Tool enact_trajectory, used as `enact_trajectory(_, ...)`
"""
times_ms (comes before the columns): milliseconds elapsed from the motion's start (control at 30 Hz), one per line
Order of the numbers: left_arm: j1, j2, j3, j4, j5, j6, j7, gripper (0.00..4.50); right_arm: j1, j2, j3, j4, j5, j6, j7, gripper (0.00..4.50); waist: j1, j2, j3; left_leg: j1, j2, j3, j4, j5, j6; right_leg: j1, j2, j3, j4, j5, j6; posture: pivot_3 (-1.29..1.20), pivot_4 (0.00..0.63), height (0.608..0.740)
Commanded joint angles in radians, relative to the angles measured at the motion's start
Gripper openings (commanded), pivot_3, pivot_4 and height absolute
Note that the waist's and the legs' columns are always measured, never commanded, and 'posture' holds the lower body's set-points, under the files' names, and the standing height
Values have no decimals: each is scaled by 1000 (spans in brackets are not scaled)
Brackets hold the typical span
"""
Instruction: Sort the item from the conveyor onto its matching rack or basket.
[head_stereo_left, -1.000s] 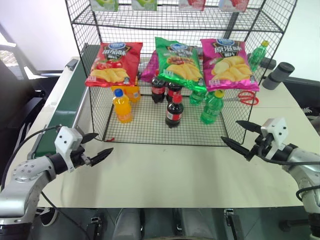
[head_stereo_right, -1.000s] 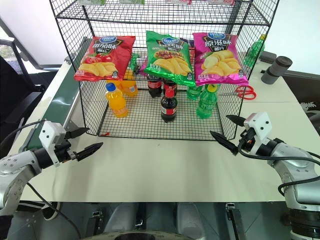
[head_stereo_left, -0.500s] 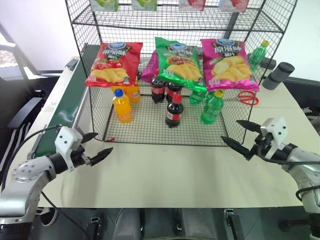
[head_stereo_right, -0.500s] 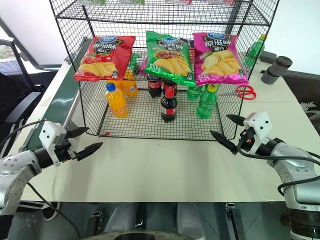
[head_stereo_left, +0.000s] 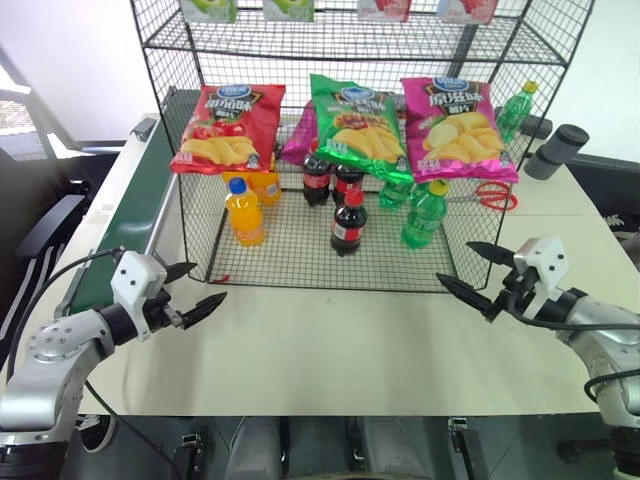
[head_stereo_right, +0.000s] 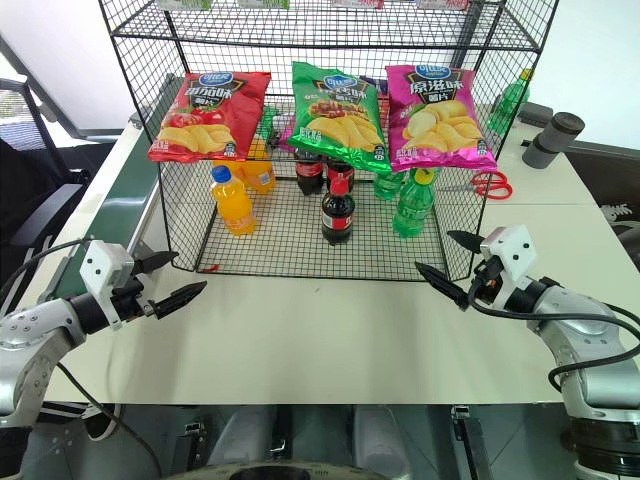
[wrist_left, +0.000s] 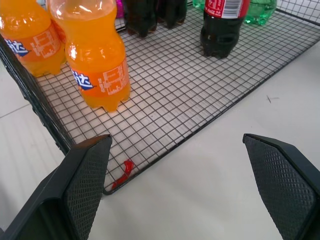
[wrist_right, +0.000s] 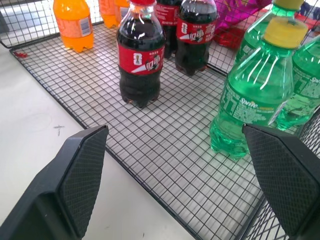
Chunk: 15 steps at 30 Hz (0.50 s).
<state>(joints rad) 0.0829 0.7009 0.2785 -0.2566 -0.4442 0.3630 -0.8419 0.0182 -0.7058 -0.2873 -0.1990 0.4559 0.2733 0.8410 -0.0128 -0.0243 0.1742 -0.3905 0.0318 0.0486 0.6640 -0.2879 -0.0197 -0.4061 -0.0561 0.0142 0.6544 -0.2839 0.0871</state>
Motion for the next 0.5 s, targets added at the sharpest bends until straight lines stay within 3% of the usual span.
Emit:
enact_trajectory(33,-6,-3,7,-9,4,-19,8,4500,-2,8,-12,27,-4,-55,21,4457,0,0,0,0,0,0,0,0,0,0,0,0,0,0,0,0,150,740)
enact_trajectory(500,-29,-18,5,16,12,-35,30,4500,-26,35,11,120,-34,-140,49,4457,-1,0,0,0,0,0,0,0,0,0,0,0,0,0,0,0,150,740)
